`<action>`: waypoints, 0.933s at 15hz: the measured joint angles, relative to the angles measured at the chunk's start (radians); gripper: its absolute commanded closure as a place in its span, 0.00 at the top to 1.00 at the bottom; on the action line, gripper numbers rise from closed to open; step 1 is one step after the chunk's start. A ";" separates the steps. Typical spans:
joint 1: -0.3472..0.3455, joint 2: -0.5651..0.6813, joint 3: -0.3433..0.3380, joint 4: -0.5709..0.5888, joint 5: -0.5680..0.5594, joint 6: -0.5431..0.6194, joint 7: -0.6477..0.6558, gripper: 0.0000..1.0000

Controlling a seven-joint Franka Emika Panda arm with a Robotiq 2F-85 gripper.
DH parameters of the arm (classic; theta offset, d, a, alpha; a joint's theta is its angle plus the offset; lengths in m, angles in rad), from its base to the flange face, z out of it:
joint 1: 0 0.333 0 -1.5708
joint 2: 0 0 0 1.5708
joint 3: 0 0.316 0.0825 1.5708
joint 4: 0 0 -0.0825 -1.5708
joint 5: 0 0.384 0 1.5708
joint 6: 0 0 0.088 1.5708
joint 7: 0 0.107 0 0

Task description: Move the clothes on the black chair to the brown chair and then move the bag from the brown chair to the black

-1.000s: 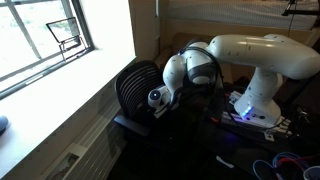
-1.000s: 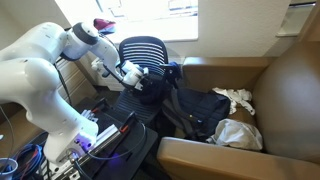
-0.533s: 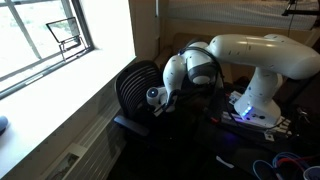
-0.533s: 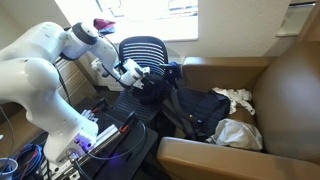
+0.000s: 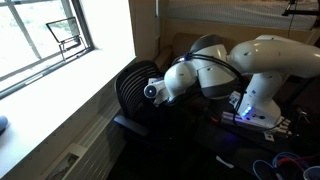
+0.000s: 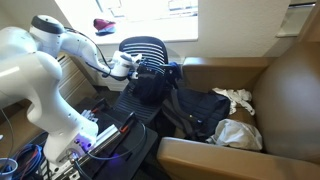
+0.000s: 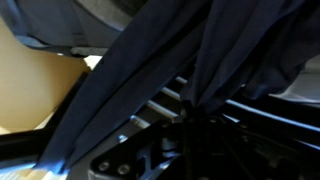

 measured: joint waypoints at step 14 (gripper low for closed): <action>0.858 -0.216 -0.237 -0.779 0.199 -0.619 0.402 0.03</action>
